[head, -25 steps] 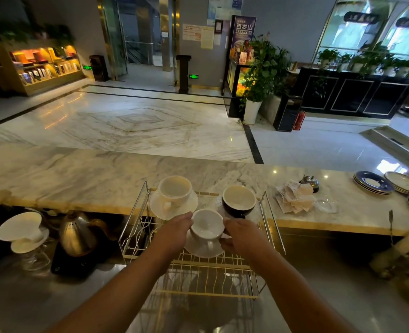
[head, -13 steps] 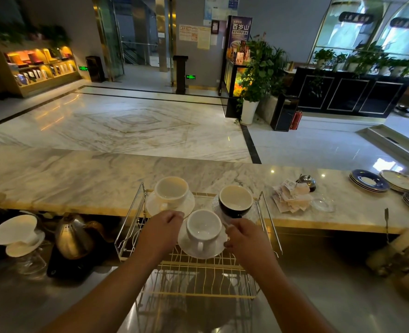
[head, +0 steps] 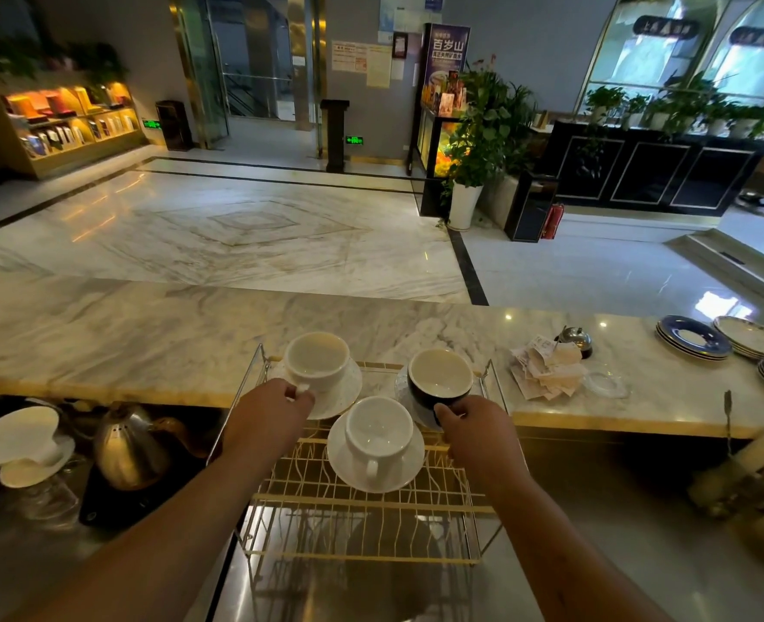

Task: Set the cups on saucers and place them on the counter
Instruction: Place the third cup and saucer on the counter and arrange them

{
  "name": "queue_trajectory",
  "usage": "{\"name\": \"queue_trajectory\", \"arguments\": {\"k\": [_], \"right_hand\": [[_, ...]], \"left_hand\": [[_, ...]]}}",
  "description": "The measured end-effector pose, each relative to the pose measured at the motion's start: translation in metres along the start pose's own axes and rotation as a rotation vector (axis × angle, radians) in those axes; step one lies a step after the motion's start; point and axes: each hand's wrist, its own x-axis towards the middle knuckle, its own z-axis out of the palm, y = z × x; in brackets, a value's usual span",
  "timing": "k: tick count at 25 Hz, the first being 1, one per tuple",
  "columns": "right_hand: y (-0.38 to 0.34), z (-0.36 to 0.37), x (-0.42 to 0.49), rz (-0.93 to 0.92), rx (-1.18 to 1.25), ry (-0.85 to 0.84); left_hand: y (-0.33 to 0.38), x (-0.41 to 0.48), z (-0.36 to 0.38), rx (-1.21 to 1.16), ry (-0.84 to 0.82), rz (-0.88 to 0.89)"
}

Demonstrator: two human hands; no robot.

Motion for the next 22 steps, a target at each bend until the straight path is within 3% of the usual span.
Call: {"name": "queue_trajectory", "arguments": {"k": [22], "right_hand": [[0.009,0.001,-0.002,-0.015,0.053,0.047]], "left_hand": [[-0.009,-0.016,0.014,-0.151,0.055,0.020]]}}
